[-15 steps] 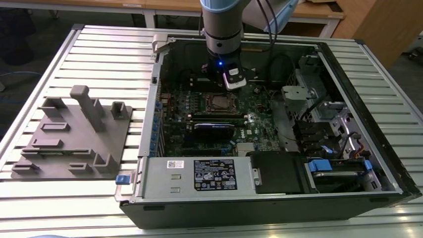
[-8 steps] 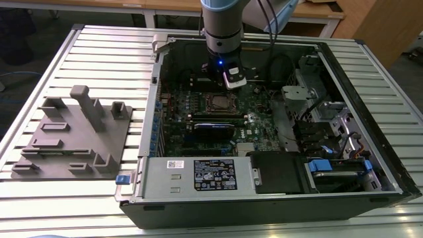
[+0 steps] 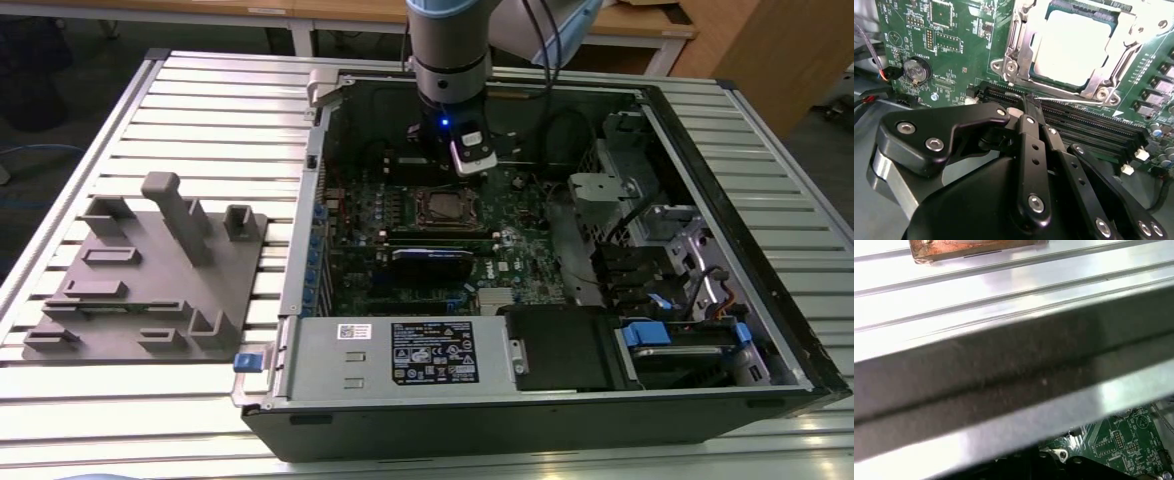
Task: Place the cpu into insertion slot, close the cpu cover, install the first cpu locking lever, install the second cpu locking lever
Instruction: 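Install the first cpu locking lever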
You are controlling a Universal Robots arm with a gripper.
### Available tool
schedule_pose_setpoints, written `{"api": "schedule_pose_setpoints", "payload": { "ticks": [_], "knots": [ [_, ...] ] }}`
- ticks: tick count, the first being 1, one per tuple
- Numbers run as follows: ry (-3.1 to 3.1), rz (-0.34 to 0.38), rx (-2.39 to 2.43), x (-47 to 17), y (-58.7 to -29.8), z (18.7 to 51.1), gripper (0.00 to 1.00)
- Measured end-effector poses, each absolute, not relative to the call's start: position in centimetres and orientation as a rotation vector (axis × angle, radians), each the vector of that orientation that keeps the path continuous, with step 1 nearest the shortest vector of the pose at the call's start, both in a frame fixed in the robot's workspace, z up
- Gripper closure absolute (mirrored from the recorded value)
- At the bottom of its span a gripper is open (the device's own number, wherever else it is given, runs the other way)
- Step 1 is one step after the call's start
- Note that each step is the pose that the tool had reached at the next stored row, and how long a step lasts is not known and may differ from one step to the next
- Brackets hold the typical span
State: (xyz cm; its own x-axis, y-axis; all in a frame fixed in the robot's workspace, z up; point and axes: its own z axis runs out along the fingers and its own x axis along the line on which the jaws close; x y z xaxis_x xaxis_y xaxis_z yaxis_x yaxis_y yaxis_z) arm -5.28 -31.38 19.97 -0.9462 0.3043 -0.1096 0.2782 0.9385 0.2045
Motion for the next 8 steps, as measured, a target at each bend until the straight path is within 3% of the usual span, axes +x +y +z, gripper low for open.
{"api": "schedule_pose_setpoints", "payload": {
  "ticks": [8],
  "knots": [
    [2.947,0.282,0.446,-5.3,-31.37,19.9,0.9]
  ]
}}
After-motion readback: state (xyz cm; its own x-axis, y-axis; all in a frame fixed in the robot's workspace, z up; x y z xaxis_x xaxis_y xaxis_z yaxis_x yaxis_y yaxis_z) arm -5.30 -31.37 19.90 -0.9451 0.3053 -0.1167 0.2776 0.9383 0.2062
